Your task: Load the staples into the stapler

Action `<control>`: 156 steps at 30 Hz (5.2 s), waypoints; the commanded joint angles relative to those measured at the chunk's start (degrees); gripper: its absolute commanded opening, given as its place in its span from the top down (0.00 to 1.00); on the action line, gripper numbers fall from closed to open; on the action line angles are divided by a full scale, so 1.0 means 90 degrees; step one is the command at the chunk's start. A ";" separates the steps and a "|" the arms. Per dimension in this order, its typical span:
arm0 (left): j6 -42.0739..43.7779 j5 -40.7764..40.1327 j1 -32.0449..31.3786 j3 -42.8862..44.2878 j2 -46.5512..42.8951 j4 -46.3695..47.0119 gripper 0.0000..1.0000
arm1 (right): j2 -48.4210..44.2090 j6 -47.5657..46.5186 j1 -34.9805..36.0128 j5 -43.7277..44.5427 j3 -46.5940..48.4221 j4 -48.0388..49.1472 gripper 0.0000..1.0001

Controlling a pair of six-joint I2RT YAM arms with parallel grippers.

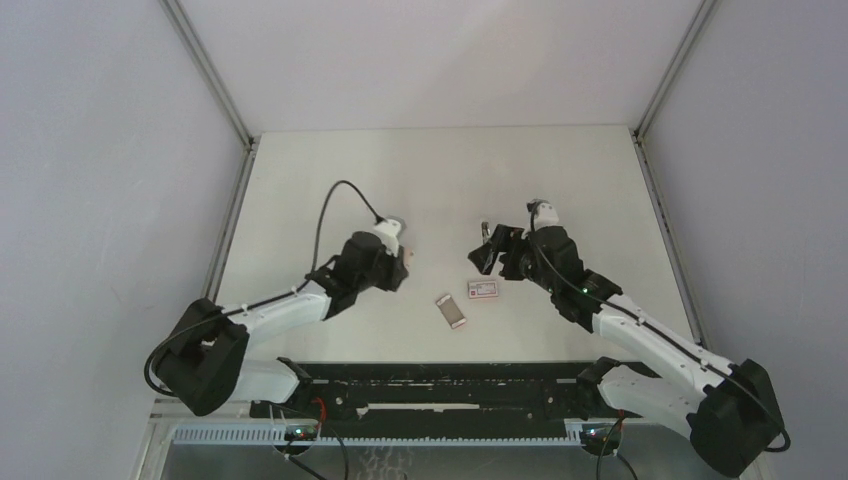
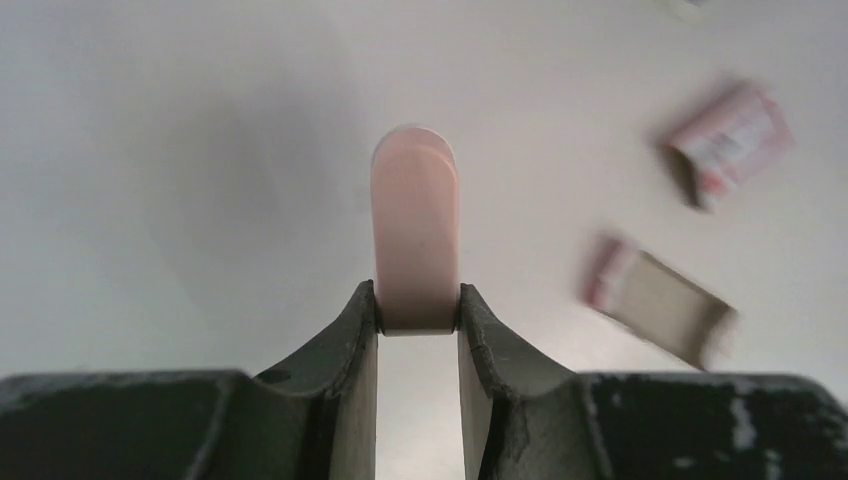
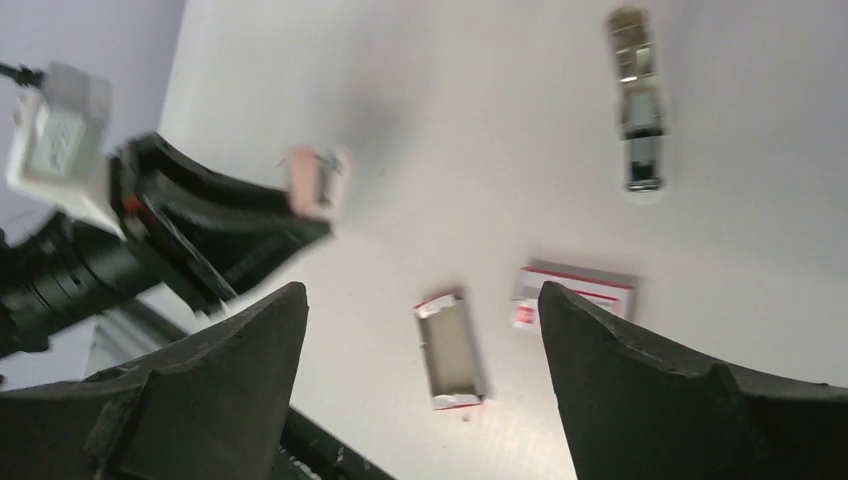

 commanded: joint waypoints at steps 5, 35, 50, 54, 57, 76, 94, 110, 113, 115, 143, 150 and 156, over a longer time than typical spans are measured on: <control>-0.0354 -0.1086 0.1470 0.0723 0.0393 -0.0975 1.00 | -0.0738 -0.0833 -0.0350 0.0907 0.0094 -0.0971 0.16; -0.0507 -0.1385 0.1813 -0.0574 -0.1606 0.0213 0.23 | 0.1435 -0.2094 -0.0527 0.1329 0.0662 -0.0394 0.23; -0.0628 -0.1213 0.1813 -0.0911 -0.2098 0.0212 0.22 | 0.4036 -0.2595 -0.0457 0.1790 0.2137 -0.0286 0.44; -0.0621 -0.1198 0.1813 -0.0918 -0.2135 0.0213 0.23 | 0.4328 -0.2656 -0.0500 0.1719 0.2260 -0.0241 0.53; -0.0626 -0.1194 0.1813 -0.0913 -0.2112 0.0206 0.22 | 0.4483 -0.2694 -0.0529 0.1653 0.2335 -0.0224 0.61; -0.0632 -0.0823 0.1813 -0.1017 -0.2215 0.0414 0.23 | 0.4493 -0.3783 -0.0339 0.0914 0.2319 0.0114 1.00; -0.1634 0.0886 0.1813 -0.1692 -0.2815 0.1070 0.22 | 0.4813 -0.4937 0.1225 -0.1263 0.2423 0.0845 1.00; -0.2079 0.1863 0.1813 -0.1203 -0.1260 0.1927 0.21 | 0.4177 -0.4048 0.1314 -0.0915 0.2057 0.1160 0.54; -0.2038 0.1876 0.1815 -0.0982 -0.1059 0.1771 0.21 | 0.3771 -0.3410 0.1273 -0.0666 0.1871 0.1150 0.54; -0.1987 0.1882 0.1813 -0.0835 -0.0940 0.1665 0.21 | 0.3556 -0.2804 0.1203 -0.0413 0.1730 0.1064 0.53; -0.1321 0.1599 0.1184 0.0177 0.0467 0.1134 0.23 | 0.4194 0.0313 0.0857 -0.0830 0.1032 0.1698 0.56; -0.1155 0.1328 0.0845 0.0152 0.0335 0.1176 0.24 | 0.4435 0.0365 0.0807 -0.0858 0.1074 0.1882 0.59; -0.1108 0.1236 0.0564 -0.0004 0.0179 0.1359 0.24 | 0.4536 0.0396 0.0767 -0.0866 0.1070 0.2007 0.61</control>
